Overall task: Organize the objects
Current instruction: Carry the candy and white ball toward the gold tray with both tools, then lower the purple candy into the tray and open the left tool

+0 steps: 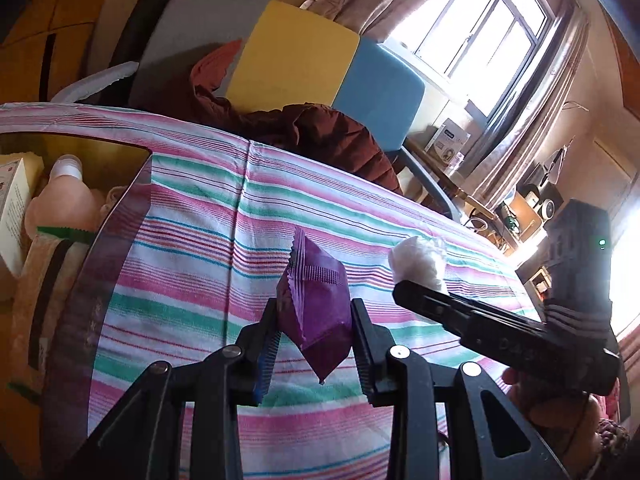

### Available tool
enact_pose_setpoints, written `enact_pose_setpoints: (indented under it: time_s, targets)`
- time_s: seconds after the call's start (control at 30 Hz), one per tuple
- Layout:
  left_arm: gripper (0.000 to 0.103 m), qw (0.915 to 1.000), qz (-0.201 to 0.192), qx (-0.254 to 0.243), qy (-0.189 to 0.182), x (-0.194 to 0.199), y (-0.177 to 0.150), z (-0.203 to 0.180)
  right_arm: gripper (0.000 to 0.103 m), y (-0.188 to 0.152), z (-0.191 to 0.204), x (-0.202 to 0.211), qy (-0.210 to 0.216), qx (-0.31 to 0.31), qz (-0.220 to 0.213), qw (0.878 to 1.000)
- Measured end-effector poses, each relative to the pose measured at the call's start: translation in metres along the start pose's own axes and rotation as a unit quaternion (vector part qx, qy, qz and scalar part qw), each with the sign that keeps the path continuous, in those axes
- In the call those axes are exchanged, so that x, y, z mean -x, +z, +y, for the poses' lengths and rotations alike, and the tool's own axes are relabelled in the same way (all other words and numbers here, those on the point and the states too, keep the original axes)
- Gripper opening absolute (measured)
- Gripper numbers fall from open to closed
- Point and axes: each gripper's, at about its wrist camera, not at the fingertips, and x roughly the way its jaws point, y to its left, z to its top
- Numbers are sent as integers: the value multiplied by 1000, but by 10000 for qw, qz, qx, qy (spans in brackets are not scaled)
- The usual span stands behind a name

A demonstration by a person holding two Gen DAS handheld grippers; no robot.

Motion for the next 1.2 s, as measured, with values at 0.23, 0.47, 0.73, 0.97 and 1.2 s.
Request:
enact_pose_setpoints:
  time_s: [0.23,0.47,0.73,0.97,1.2]
  targets:
    - [33,9995,-308,49,-96,63,2,16,34,-6,18,1,198,361,-67,9991]
    - [33,9969,-566,359,424,121,1,71,34,-13,46,4,474,788,-128,9957]
    - [34,9921,-181,820,928,122,-7,134,34,-15,85,17,1072,529,-87,9928]
    - [40,9889,-87,1079,1018,124,-16,156,34,-27,140,28,1290,968,-134,9868]
    - [47,9849,-249,1378,1020,143,-14,166,34,-44,180,22,1458,1225,-2,9817]
